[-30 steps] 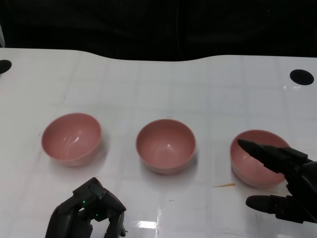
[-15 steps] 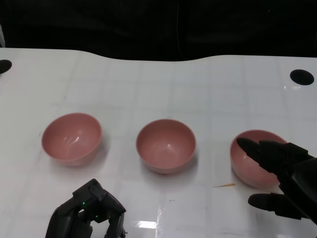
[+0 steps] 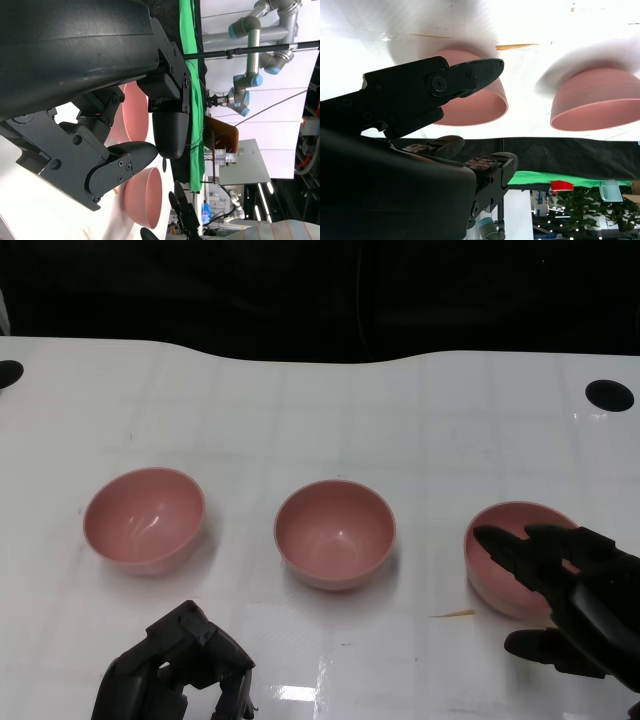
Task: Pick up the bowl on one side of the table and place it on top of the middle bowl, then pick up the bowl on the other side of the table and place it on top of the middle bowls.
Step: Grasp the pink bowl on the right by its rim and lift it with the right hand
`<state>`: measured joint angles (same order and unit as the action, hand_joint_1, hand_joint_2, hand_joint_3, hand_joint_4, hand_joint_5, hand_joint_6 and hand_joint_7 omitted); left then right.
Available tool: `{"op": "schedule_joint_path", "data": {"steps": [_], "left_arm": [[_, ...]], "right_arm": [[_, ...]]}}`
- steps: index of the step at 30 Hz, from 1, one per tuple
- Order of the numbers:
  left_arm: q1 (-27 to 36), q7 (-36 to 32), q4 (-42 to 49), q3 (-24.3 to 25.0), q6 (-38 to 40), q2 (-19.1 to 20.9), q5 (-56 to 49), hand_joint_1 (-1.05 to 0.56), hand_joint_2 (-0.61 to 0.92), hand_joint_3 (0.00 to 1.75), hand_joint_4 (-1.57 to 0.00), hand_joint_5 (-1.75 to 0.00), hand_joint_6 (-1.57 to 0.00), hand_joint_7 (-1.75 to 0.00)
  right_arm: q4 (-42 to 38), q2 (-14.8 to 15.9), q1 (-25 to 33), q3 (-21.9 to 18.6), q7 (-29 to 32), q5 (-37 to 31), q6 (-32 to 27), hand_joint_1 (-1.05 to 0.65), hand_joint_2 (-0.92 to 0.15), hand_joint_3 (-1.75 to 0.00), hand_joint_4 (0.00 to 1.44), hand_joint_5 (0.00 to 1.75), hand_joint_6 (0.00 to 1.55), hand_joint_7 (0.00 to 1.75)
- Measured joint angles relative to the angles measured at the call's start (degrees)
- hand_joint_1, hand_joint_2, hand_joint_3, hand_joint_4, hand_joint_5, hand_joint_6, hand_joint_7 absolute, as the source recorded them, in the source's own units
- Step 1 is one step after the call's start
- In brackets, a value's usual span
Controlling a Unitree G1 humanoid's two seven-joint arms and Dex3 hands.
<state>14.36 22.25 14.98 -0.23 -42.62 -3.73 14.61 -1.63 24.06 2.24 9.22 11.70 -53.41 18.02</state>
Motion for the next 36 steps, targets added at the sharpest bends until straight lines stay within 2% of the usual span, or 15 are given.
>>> {"op": "schedule_joint_path", "data": {"steps": [13,21,33,36], "left_arm": [[0.0,0.0,0.0,-0.1,0.0,-0.1,0.3,-0.18,0.60,1.01,-0.87,-1.70,-0.85,-1.45],[0.1,0.0,-0.3,-0.4,0.0,-0.1,1.0,-0.19,0.66,0.89,-0.86,-1.70,-0.85,-1.44],[0.1,0.5,-0.3,-0.5,-0.1,-0.1,2.0,-0.19,0.64,0.93,-0.86,-1.71,-0.84,-1.45],[0.1,0.5,-0.3,-0.5,-0.1,-0.1,2.0,-0.18,0.59,1.02,-0.86,-1.71,-0.84,-1.45]], "right_arm": [[-4.1,1.2,-2.7,4.2,2.6,-2.4,-3.1,-0.65,-0.92,-0.13,0.31,0.13,0.27,0.02],[-6.9,1.3,-4.4,6.4,3.8,-3.5,-5.6,-0.65,-0.92,-0.15,0.29,0.15,0.26,0.01],[-12.0,1.3,-7.1,9.1,5.9,-3.7,-8.0,-0.65,-0.92,-0.17,0.29,0.19,0.27,0.01],[-12.9,1.3,-7.8,10.1,5.8,-3.7,-9.1,-0.65,-0.92,-0.19,0.28,0.21,0.26,0.01]]}}
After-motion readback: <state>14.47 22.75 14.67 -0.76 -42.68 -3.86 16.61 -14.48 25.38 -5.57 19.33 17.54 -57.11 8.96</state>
